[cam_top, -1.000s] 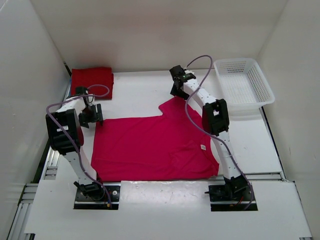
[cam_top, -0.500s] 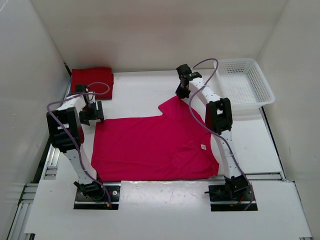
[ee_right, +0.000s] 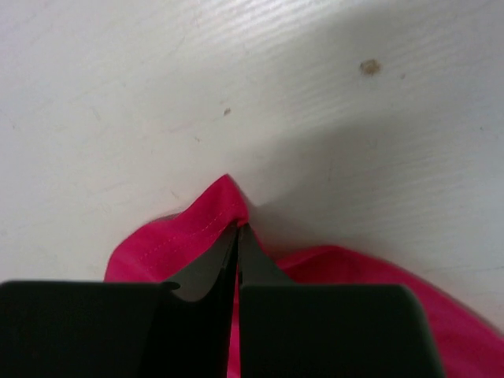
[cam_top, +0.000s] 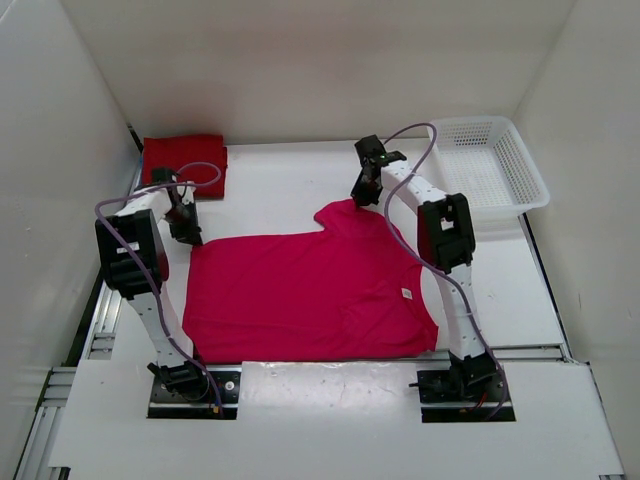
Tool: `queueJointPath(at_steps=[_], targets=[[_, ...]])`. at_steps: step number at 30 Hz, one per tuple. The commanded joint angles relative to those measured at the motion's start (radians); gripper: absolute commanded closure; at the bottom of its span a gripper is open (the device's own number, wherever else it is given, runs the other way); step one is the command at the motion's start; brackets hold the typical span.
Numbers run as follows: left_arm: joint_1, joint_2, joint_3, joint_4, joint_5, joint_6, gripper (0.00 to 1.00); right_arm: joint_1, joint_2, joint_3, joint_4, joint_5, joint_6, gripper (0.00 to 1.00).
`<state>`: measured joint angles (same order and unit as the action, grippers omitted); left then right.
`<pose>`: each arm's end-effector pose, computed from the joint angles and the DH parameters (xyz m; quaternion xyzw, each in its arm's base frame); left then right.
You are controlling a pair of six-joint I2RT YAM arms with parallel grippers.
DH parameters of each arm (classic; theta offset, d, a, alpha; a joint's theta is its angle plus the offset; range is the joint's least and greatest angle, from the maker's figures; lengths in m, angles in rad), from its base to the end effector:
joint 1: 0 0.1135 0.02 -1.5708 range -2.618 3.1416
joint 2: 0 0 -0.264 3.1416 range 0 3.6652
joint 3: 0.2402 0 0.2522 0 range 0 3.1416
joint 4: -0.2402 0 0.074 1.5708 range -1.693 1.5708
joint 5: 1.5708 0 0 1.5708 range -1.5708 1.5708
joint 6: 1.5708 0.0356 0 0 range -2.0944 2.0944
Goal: Fold and stack the t-shirts
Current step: Grap the side of the flattened tshirt furthest away from the robot with both arms, then fold the other side of the tshirt into a rectangle
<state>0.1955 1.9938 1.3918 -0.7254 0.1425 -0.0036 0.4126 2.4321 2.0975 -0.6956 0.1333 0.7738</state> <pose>0.3841 0.0709 0.1589 -0.0898 0.9860 -0.0587 0.1273 0.4852 0.2072 0.1680 0.1902 0.9427 0.0957 0.2568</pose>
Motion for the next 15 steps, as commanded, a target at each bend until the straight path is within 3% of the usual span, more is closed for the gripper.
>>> queueJointPath(at_steps=[1,2,7,10,15], targets=[[0.002,0.023,-0.013,-0.043,0.083,0.004,0.78,0.018,-0.096,-0.036,0.022,-0.026,-0.044,0.99],[0.002,0.023,-0.013,-0.058,0.083,0.004,0.89,0.018,-0.122,-0.051,0.031,-0.026,-0.054,0.99],[0.002,-0.032,-0.013,-0.068,0.059,0.004,0.89,0.049,-0.261,-0.146,0.05,-0.017,-0.129,0.99],[-0.022,-0.134,-0.022,-0.068,-0.009,0.004,0.89,0.071,-0.48,-0.321,0.059,0.009,-0.151,0.99],[-0.053,-0.341,-0.14,-0.068,-0.125,0.004,0.89,0.118,-0.822,-0.776,0.105,0.081,-0.16,0.99]])
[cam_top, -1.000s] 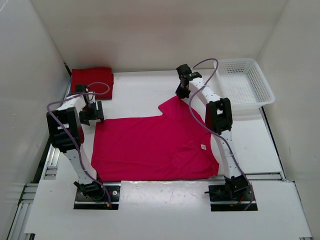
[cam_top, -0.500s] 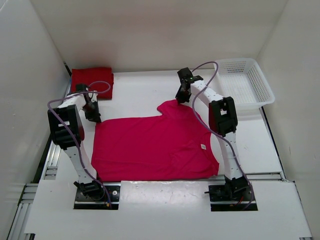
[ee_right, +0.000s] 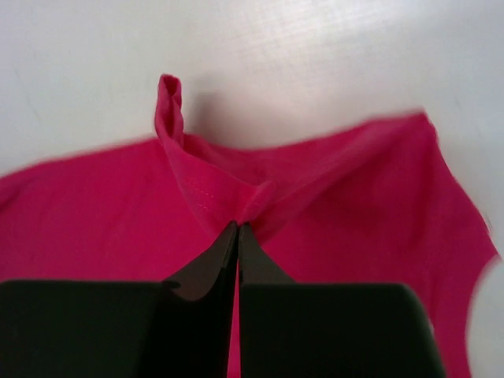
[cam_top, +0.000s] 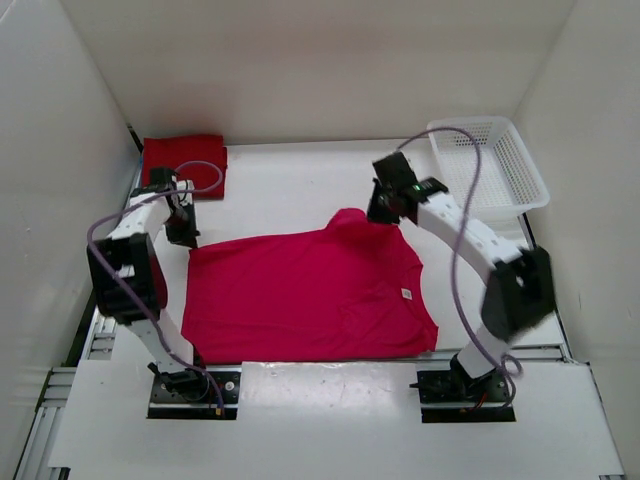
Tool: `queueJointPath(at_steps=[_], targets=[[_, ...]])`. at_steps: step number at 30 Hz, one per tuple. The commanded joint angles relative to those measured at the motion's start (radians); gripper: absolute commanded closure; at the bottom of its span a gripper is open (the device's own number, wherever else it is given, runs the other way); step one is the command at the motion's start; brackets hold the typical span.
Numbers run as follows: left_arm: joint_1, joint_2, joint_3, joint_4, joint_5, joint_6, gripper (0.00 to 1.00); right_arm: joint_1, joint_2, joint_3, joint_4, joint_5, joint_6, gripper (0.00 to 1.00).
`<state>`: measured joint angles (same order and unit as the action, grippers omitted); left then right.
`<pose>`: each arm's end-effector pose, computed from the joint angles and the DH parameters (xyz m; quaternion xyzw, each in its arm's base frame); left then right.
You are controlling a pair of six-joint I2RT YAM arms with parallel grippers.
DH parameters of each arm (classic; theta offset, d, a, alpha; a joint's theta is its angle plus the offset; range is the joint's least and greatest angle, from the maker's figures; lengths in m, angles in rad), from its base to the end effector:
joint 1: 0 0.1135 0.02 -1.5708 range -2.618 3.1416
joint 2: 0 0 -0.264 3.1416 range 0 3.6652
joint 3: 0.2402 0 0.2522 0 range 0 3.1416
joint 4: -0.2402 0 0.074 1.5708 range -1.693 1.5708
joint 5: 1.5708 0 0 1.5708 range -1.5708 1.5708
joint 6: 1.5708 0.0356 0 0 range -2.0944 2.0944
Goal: Fold and stack the t-shirts
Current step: Fold the other side of the tshirt into a rectangle
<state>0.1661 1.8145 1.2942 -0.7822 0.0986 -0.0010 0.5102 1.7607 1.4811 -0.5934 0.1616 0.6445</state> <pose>0.3508 0.0553 0.1945 -0.0760 0.9869 -0.0377 0.1372 0.3448 0.1864 0.2792 0.0904 0.9327 0.1224 0.3269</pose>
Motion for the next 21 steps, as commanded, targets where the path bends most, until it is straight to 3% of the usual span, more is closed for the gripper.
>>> queueJointPath(at_steps=[1,6,11,21], targets=[[-0.023,-0.188,-0.065,-0.011,-0.121,0.001,0.89,0.039,-0.264,-0.221,0.003,0.068,-0.01,0.99],[-0.043,-0.335,-0.229,-0.002,-0.218,0.001,0.89,0.116,-0.556,-0.539,-0.049,0.144,0.075,0.99],[-0.056,-0.421,-0.341,-0.002,-0.278,0.001,0.89,0.172,-0.808,-0.697,-0.112,0.203,0.181,0.99],[-0.065,-0.488,-0.372,-0.002,-0.278,0.001,0.89,0.191,-0.87,-0.779,-0.12,0.213,0.227,0.99]])
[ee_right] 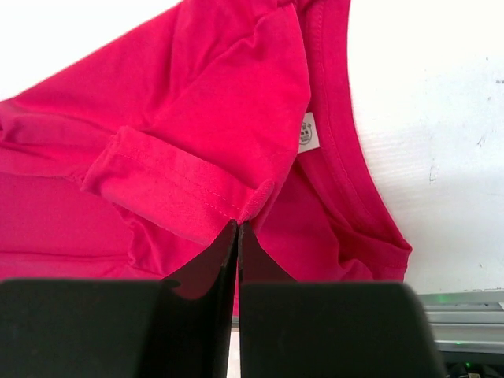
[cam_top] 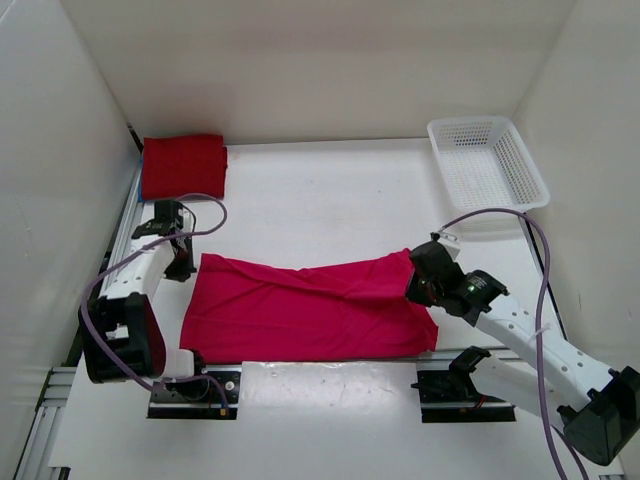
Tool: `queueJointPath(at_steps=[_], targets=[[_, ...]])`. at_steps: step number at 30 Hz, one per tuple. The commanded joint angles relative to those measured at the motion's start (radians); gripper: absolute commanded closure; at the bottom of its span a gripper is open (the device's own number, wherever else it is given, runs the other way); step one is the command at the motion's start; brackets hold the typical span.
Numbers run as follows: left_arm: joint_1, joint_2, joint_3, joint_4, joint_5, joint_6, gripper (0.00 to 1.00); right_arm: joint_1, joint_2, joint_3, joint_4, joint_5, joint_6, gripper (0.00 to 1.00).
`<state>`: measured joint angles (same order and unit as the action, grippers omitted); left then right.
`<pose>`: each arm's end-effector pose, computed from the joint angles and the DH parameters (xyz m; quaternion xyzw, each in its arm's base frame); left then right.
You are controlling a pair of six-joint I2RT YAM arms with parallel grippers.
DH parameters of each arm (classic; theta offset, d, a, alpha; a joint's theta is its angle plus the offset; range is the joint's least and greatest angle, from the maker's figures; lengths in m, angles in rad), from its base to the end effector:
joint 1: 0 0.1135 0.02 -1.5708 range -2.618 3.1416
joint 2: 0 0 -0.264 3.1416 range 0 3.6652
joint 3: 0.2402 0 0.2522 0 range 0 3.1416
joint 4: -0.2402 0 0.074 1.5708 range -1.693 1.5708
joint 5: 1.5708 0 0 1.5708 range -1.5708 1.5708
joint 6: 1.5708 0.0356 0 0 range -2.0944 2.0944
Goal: Fold and stack the t-shirts
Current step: Fold the other side of the tshirt into a rectangle
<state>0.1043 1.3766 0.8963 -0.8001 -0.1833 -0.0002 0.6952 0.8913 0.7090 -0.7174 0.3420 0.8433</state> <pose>0.2432 0.0320 0.2081 -0.0647 0.9833 0.0979 0.1392 0.1403 0.1015 0.2492 0.1247 0.9238 0.1103 0.3449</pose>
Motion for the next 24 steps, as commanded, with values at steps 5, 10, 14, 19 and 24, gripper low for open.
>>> queueJointPath(at_steps=[5,10,14,19,24], targets=[[-0.014,0.099,0.186,0.016,0.203,0.0,0.38,0.015,0.081,0.003,0.038,0.022,0.01,0.99],[-0.014,0.315,0.349,-0.059,0.275,0.0,0.31,0.036,0.123,0.043,0.038,0.022,0.0,0.99],[-0.014,0.326,0.32,-0.09,0.307,0.0,0.29,0.046,0.123,0.043,0.038,0.045,0.0,0.99],[-0.034,0.335,0.299,-0.034,0.326,0.0,0.33,0.046,0.123,0.024,0.029,0.045,0.01,0.99],[-0.045,0.389,0.279,-0.015,0.292,0.0,0.45,0.046,0.123,0.024,0.019,0.054,0.01,0.99]])
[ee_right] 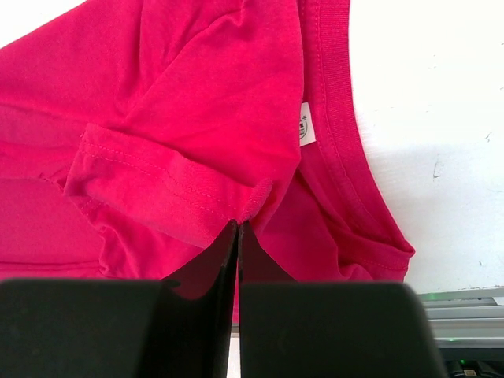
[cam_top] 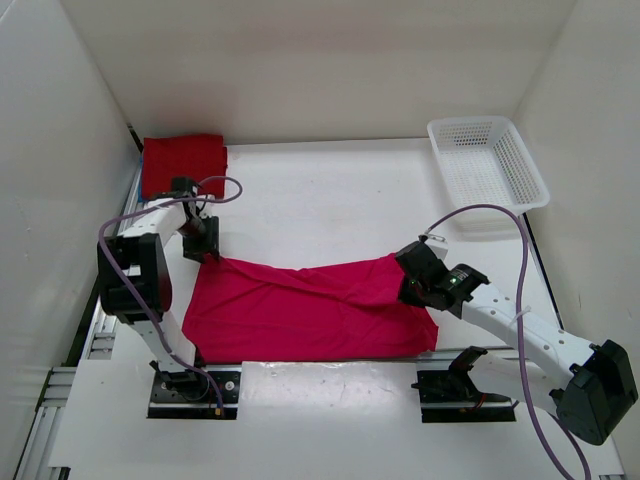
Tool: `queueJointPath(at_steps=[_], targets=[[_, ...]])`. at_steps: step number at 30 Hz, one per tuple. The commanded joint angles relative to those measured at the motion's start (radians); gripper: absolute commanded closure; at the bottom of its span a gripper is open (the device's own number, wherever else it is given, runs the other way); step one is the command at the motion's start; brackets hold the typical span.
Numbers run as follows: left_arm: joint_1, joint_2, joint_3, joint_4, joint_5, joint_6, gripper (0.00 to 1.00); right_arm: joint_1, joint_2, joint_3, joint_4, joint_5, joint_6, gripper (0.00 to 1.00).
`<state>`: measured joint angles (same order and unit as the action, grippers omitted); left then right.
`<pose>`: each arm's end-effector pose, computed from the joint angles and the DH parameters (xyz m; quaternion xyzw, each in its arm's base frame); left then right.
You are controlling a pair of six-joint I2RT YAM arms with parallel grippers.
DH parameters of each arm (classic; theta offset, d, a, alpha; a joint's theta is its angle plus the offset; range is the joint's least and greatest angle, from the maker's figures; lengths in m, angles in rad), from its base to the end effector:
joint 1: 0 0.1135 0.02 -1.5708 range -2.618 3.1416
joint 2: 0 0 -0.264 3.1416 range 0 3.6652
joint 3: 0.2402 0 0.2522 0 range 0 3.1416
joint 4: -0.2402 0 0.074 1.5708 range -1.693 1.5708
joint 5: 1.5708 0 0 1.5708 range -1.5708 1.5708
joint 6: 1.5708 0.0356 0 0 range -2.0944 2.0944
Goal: Fold and stack the t-shirts
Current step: Fold the other side of the tshirt into a rectangle
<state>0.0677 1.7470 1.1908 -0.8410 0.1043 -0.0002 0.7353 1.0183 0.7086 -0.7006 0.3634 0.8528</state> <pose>0.3244 0.0183 0.1873 -0.0292 0.9945 -0.0490 0.0883 0.1494 0.1181 0.2298 0.1054 0.9406 0.0723 0.3145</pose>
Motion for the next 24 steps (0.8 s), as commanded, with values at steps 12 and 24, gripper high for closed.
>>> queueJointPath(at_steps=[12,24], targets=[[-0.017,0.002,-0.034,0.037,-0.063,0.0,0.9,0.006,-0.004,0.034,0.003,0.032,0.0,0.99],[-0.017,-0.054,-0.043,0.046,-0.123,0.0,0.35,0.006,-0.013,0.043,0.003,0.032,-0.009,0.99]])
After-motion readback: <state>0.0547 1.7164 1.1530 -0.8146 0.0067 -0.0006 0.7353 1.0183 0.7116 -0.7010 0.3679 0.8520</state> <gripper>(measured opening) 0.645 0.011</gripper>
